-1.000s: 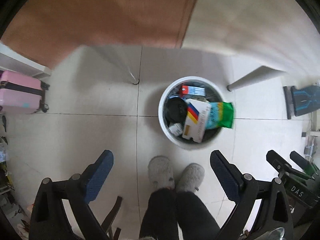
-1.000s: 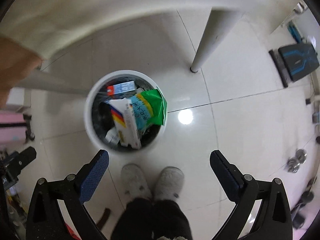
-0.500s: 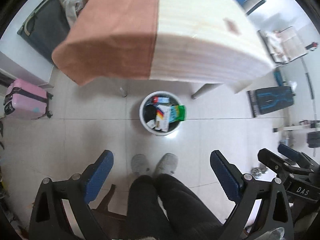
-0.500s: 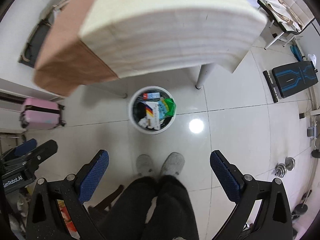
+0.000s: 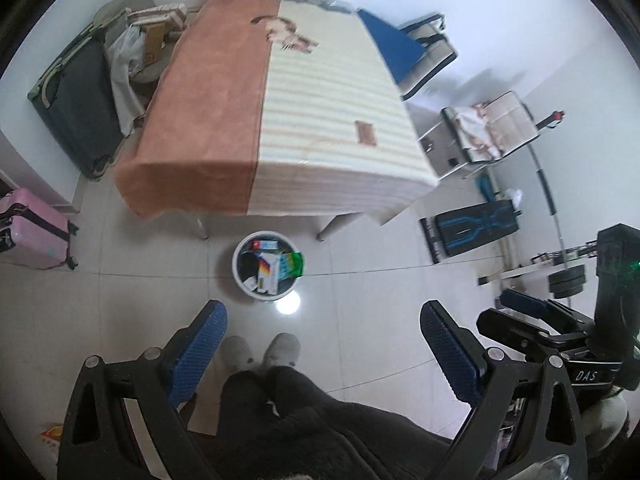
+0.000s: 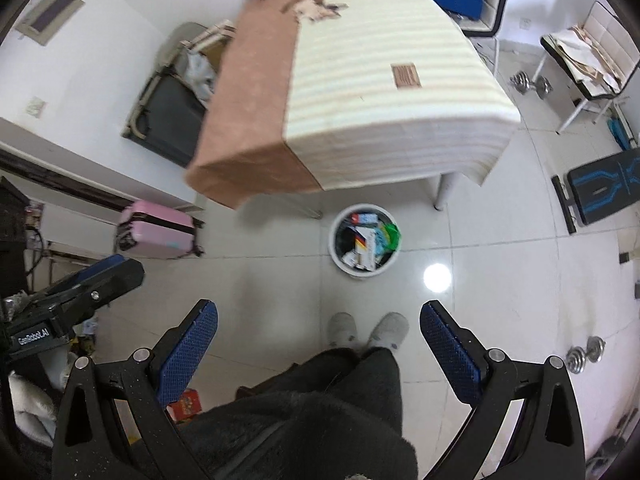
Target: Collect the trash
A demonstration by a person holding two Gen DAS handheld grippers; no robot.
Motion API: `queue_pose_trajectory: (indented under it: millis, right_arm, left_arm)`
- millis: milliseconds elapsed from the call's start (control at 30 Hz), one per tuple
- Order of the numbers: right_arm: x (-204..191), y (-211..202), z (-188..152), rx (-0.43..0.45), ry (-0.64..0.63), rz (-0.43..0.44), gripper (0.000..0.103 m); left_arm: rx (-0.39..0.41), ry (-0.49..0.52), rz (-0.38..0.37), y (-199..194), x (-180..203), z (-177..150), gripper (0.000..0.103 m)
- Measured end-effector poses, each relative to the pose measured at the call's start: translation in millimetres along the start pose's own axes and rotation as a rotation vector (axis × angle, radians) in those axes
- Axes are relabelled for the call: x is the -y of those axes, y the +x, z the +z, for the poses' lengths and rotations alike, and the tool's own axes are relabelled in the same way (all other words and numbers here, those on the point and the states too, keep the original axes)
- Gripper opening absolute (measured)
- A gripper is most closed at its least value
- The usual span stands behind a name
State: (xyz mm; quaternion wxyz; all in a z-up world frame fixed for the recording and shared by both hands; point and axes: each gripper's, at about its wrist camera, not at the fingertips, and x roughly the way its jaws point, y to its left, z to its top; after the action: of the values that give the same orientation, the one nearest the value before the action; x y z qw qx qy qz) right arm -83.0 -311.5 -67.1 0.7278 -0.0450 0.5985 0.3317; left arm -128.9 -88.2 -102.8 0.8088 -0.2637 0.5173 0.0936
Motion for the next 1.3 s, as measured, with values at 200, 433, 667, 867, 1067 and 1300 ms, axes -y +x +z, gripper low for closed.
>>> queue_pose_trajectory:
  millis: [200,433,667,867,1067,1300]
  right_arm:
    - [-23,-40,-3,0.042,-0.028,0.025,0.103]
    - [-33,-45,-5,0.033,-0.032,0.023,0.103]
    - [-35,-46,-7,0.035,-0.037,0.021,0.103]
    - [-36,-47,-9,0.034,-0.042,0.025,0.103]
    - [-36,-49,-10,0.034,-0.041,0.029,0.103]
    - [-36,-49,-7,0.022,-0.044,0.036,0.103]
  left_arm:
    - [0.023,-0.005,-0.043,-26,7,-6,0.099]
    - [0.04,0.001,-0.046,-40,10,-11,0.101]
    - [0.052,-0.002,-0.051,-44,12,-15,0.103]
    - [0.055,-0.007,-0.051,-44,12,-15,0.103]
    - [0.051,-0.013,-0.052,-45,15,-19,0.103]
    - [0.048,-0.036,-0.054,-41,18,-20,0.103]
